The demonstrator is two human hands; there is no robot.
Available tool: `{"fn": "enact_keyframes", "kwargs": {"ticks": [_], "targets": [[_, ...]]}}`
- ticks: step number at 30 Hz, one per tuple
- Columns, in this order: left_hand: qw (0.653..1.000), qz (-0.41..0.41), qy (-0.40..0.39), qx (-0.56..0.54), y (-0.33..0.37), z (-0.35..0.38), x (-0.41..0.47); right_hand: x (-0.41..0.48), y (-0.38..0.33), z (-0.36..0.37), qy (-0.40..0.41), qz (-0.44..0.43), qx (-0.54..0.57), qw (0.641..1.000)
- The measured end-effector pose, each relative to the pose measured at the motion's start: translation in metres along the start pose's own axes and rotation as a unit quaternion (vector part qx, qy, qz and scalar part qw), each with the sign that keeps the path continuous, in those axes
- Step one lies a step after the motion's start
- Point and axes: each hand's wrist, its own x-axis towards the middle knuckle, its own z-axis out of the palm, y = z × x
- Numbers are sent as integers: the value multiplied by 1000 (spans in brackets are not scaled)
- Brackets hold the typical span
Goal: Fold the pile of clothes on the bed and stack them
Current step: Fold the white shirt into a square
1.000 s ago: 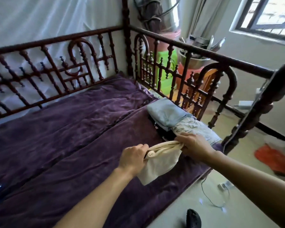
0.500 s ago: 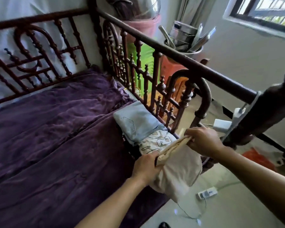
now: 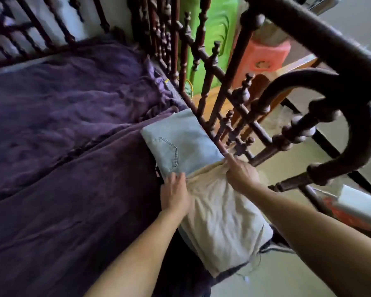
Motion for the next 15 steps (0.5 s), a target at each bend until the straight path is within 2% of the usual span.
{"fn": "enact_keyframes", "kwargs": {"ticks": [2,4,7,11,15], "targets": [[997,64,37,21,-10,16,2,2,-1,31,2,-48,-15,999],[993,117,-5,34,-17,37,-1,-4,5,59,-11,-83,-33,996],[991,111,-70,39,-27,66,-2,-11,17,91,-31,-84,-47,995],[989,116,-79,51,-24,68,0,-8,22,96,-20,-94,-41,994],[987,117,-86,64,-23,35,-7,-6,14,75,-40,-89,-51,994]]}}
